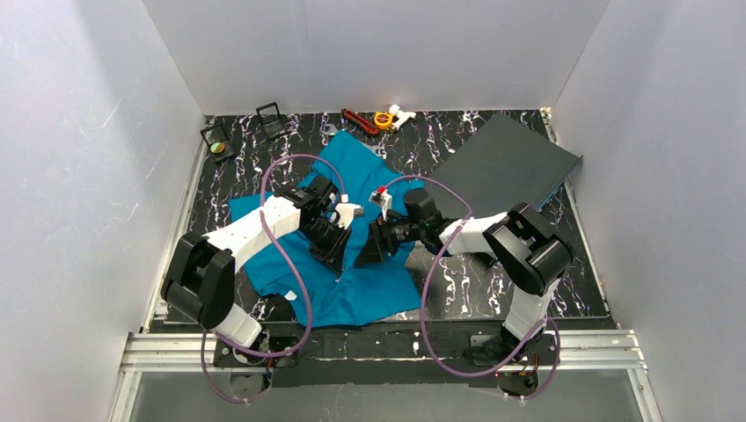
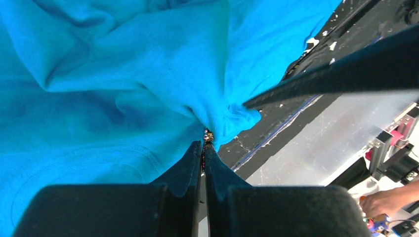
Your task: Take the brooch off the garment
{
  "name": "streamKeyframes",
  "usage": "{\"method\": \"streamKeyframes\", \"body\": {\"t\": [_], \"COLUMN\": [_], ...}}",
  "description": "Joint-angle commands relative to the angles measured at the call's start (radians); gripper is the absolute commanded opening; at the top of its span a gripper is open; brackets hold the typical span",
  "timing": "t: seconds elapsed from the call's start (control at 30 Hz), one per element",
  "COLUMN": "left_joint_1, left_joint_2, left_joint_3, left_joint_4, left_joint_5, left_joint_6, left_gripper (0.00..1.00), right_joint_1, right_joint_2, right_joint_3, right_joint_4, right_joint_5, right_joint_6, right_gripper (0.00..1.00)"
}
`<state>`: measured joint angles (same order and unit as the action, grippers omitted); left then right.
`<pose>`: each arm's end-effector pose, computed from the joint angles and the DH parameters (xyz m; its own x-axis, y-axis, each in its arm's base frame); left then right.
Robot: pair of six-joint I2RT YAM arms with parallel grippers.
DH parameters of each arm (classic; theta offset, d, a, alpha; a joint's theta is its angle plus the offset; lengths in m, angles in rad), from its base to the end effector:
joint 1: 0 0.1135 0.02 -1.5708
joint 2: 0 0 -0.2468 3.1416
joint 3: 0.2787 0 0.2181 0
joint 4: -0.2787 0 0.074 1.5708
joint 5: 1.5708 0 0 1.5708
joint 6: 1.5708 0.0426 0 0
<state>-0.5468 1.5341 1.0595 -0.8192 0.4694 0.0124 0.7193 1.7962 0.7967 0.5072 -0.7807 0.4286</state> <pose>0.2082 -0.1493 0.2100 -0.8145 0.5088 -0.2788 0.5795 0.6912 -0.4317 0.2292 0.2406 0.1608 -0.7118 -0.2310 -0.6633 -0.7023 0.2439 0.6688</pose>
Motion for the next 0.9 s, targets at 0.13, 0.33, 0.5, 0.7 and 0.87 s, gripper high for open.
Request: {"method": "streamKeyframes", "body": {"t": [0.13,0.33,0.5,0.7,0.87], "left_joint_1": [0.017,0.026,0.036,0.039,0.048], "left_joint_2": [0.003,0.005,0.013,0.010,0.003], "left_joint_3": [0.025,0.018,0.021,0.016,0.015], "left_joint_4": [-0.017,0.001,0.003,0.006,0.021], "left_joint_5": [0.125,0.146,0.157,0.135,0.129], "left_joint_6": [0.021,0.011,0.006,-0.004,-0.041], "left_gripper": [0.00,0.00,0.00,0.00,0.00], "right_joint_1": [0.083,0.098,0.100,0.100,0.103], "right_joint_2": [0.081,0.113,0.126,0.106,0.108], "right_joint_3": [0.007,-0.001,-0.012,-0.055,-0.047], "right_joint_4": [0.224,0.280,0.356,0.444,0.415], "right_joint_5": [-0.034,-0.066,-0.097,-0.120,-0.089], "right_joint_6": [0.127,0.167,0.218,0.276,0.273], "right_gripper": [0.86,0.82,0.83,0.87,0.85]}}
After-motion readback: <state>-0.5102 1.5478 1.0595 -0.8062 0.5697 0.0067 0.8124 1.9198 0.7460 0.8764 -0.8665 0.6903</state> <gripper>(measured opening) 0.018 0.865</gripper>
